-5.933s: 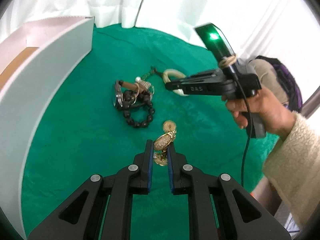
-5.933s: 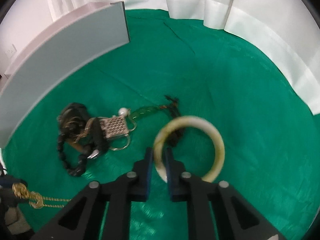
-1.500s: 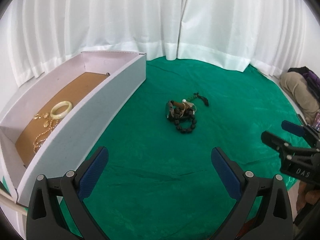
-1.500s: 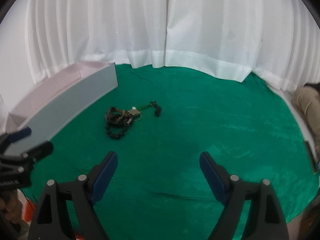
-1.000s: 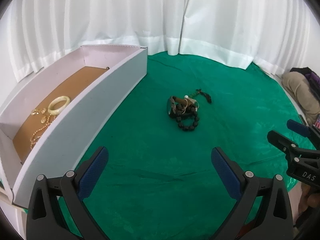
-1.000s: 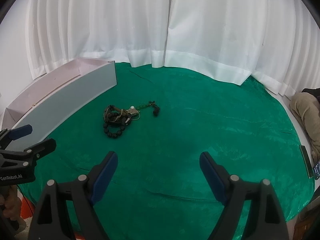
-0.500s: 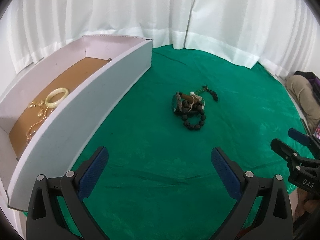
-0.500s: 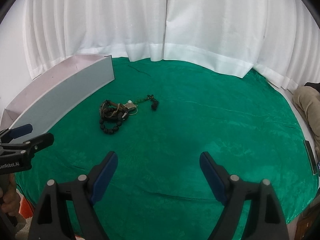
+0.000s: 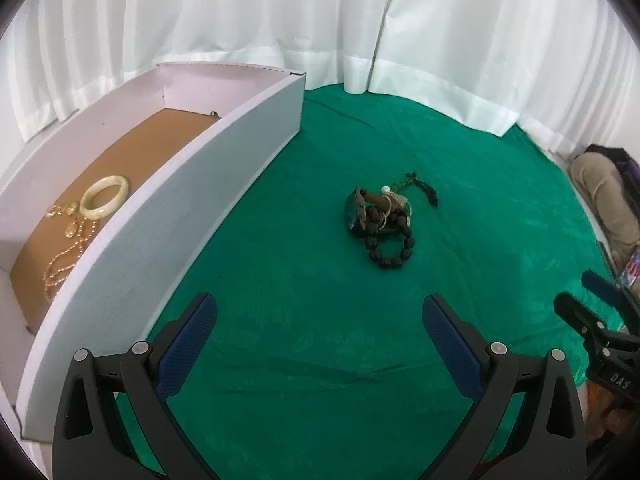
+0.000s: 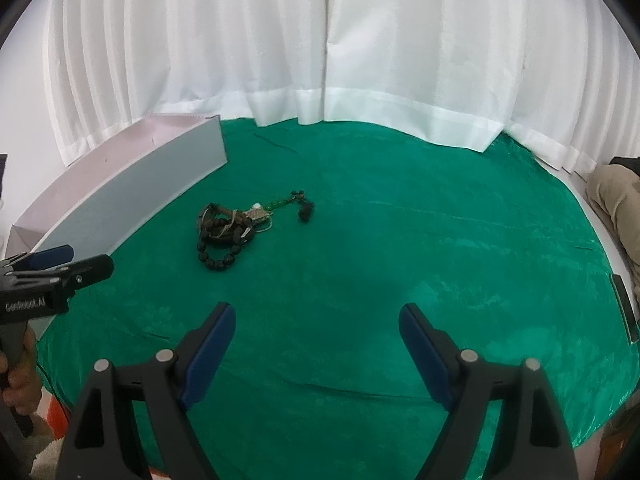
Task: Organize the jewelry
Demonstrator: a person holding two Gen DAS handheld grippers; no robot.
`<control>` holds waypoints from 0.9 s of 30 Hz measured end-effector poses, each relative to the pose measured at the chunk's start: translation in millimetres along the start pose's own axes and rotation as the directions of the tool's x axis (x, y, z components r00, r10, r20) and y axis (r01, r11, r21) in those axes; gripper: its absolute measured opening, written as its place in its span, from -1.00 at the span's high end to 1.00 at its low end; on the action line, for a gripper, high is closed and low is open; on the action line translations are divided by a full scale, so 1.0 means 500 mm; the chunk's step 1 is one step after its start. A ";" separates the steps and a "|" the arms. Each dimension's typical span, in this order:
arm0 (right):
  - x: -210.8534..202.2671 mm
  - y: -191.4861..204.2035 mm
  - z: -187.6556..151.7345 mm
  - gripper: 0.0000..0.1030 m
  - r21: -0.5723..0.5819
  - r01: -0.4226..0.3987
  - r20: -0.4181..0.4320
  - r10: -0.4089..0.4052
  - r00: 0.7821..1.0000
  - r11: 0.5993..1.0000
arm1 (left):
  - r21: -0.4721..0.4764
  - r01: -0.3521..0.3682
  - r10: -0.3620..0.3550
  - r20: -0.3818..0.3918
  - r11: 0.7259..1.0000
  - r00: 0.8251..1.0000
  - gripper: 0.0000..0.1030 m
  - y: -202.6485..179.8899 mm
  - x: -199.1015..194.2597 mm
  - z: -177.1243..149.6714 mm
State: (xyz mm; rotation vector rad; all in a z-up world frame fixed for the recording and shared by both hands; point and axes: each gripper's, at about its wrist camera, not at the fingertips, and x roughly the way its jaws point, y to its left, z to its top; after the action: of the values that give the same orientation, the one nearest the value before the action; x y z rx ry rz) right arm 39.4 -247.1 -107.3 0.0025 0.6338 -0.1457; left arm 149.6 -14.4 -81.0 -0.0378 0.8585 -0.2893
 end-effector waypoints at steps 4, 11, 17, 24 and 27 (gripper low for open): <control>0.005 -0.020 -0.003 -0.66 0.024 0.009 -0.008 -0.009 1.000 1.000 | -0.022 0.081 -0.082 -0.037 0.996 0.996 -0.99 0.015 0.028 0.026; 0.013 -0.018 -0.008 -0.66 0.025 -0.001 -0.025 0.001 1.000 1.000 | 0.006 0.173 -0.172 -0.098 0.985 0.980 -0.97 -0.017 0.129 0.092; 0.016 -0.012 -0.010 -0.66 0.012 -0.012 -0.035 0.013 0.999 1.000 | 0.011 0.142 -0.140 -0.125 0.990 0.982 -0.54 -0.031 0.216 0.136; 0.023 -0.017 -0.011 -0.66 0.021 -0.011 -0.043 0.012 0.999 1.000 | -0.048 0.204 -0.209 -0.173 0.978 0.963 -0.06 -0.019 0.293 0.168; 0.025 -0.018 -0.014 -0.66 0.022 -0.010 -0.048 0.011 0.999 1.000 | -0.062 0.232 -0.241 -0.231 0.971 0.943 0.62 -0.020 0.322 0.164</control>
State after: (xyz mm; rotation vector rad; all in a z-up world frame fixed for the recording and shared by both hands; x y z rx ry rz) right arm 43.9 -257.4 -119.9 0.0308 0.6802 -0.1426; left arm 308.3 -73.7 -145.1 -0.1416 1.0987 -0.5126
